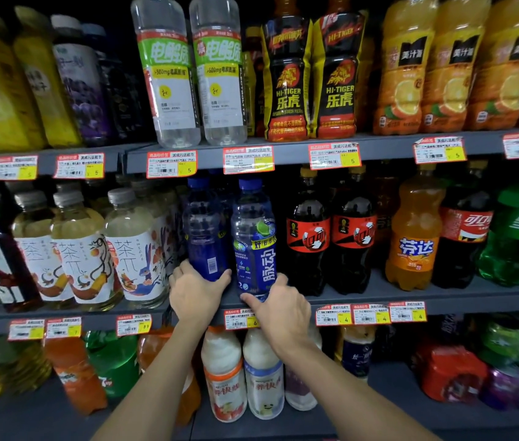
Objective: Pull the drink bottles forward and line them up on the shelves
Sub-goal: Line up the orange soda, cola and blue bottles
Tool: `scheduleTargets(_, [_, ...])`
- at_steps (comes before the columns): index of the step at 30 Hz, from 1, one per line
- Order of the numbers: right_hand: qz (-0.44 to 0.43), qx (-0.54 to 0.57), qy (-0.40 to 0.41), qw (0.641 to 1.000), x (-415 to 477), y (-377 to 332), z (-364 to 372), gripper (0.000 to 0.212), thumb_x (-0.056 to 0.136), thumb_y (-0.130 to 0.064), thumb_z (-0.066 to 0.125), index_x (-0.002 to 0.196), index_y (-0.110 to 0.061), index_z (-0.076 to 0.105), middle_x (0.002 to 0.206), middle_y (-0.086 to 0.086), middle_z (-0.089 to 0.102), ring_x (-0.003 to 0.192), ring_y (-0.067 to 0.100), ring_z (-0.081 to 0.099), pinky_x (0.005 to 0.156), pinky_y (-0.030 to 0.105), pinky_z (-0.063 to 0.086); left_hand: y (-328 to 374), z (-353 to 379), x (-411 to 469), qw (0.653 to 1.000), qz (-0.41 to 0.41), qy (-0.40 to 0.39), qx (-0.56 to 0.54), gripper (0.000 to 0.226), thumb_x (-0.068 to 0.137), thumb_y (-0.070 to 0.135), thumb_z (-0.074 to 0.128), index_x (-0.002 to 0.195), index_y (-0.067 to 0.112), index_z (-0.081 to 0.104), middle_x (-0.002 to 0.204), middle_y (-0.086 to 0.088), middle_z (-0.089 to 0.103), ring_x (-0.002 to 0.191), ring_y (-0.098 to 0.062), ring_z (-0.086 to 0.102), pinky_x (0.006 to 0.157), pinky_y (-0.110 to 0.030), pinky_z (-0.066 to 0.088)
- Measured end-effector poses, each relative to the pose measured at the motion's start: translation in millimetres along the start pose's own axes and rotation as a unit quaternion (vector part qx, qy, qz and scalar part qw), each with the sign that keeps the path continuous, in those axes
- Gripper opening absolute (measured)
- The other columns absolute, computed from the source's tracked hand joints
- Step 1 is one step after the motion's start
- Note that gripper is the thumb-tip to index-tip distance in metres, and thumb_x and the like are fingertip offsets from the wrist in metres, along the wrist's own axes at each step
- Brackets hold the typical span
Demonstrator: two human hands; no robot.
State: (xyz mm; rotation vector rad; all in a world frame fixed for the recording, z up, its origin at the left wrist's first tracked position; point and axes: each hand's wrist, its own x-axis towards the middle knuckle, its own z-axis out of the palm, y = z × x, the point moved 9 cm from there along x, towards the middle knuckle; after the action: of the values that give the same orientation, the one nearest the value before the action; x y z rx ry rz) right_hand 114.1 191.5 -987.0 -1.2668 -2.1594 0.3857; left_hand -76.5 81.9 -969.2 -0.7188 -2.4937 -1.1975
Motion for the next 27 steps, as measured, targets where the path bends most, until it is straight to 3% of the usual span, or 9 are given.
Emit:
scheduleTargets(6, [-0.045,-0.03,-0.028,0.998,5.6,-2.5,-5.1,0.072,0.079,-0.077,0.062,0.108,-0.017,0.037,0.102,0.004,0.071,0.096,0.026,0.07,0.067,0.034,0.042,1.9,-5.6,6.8,1.0,0.007,-0.03,-0.003,0.082,0.061,0.059,0.081,0.113,0.001,0.054,0.111,-0.019,0.063,0.109,-0.037,0.055,0.087,-0.045,0.05])
scheduleTargets(11, [-0.091,-0.042,-0.033,0.994,14.2,-2.5,-13.0,0.071,0.076,-0.077,0.066,0.099,-0.02,0.031,0.097,0.003,0.07,0.093,0.027,0.07,0.064,0.033,0.039,-7.5,0.1,6.1,0.988,0.045,-0.114,-0.092,0.079,0.061,0.057,0.068,0.127,0.019,0.046,0.117,-0.005,0.06,0.113,-0.029,0.045,0.093,-0.04,0.041])
scheduleTargets(14, [-0.098,-0.051,-0.019,0.994,11.6,-4.8,-12.5,0.07,0.076,-0.079,0.062,0.097,-0.02,0.032,0.092,0.002,0.07,0.089,0.026,0.071,0.061,0.033,0.038,-2.7,-2.1,1.0,0.987,0.087,-0.106,-0.085,0.072,0.068,0.058,0.065,0.13,0.026,0.045,0.122,0.0,0.063,0.11,-0.027,0.048,0.096,-0.038,0.035])
scheduleTargets(18, [-0.064,-0.027,-0.015,0.997,6.9,-7.0,-4.8,0.071,0.077,-0.077,0.064,0.097,-0.02,0.027,0.096,0.004,0.07,0.091,0.028,0.07,0.063,0.033,0.04,2.2,-6.4,-7.2,0.99,0.115,-0.054,-0.068,0.076,0.071,0.056,0.081,0.129,0.016,0.051,0.12,-0.004,0.064,0.113,-0.028,0.057,0.1,-0.043,0.037])
scheduleTargets(21, [-0.045,-0.003,-0.029,0.999,3.5,-5.7,-0.2,0.072,0.077,-0.075,0.066,0.099,-0.02,0.026,0.099,0.005,0.07,0.093,0.028,0.07,0.065,0.034,0.045,-8.1,-2.3,-4.5,0.99,0.067,-0.084,-0.095,0.08,0.072,0.044,0.086,0.134,0.013,0.046,0.124,-0.008,0.063,0.119,-0.032,0.053,0.103,-0.049,0.041])
scheduleTargets(24, [-0.049,0.033,-0.043,0.997,2.9,0.0,0.5,0.074,0.078,-0.071,0.068,0.115,-0.02,0.029,0.107,0.004,0.07,0.097,0.027,0.07,0.073,0.035,0.053,-16.7,3.4,1.2,0.982,0.04,-0.132,-0.131,0.068,0.075,0.026,0.086,0.127,0.011,0.045,0.122,-0.009,0.063,0.117,-0.031,0.056,0.101,-0.049,0.046])
scheduleTargets(27, [-0.07,0.035,-0.051,0.996,4.2,-0.6,-0.2,0.1,0.081,-0.068,0.068,0.15,-0.018,0.015,0.114,0.004,0.071,0.101,0.027,0.069,0.079,0.035,0.051,-17.6,5.1,1.9,0.974,0.045,-0.164,-0.151,0.07,0.08,0.014,0.081,0.136,0.01,0.039,0.131,-0.008,0.06,0.12,-0.027,0.057,0.104,-0.044,0.045])
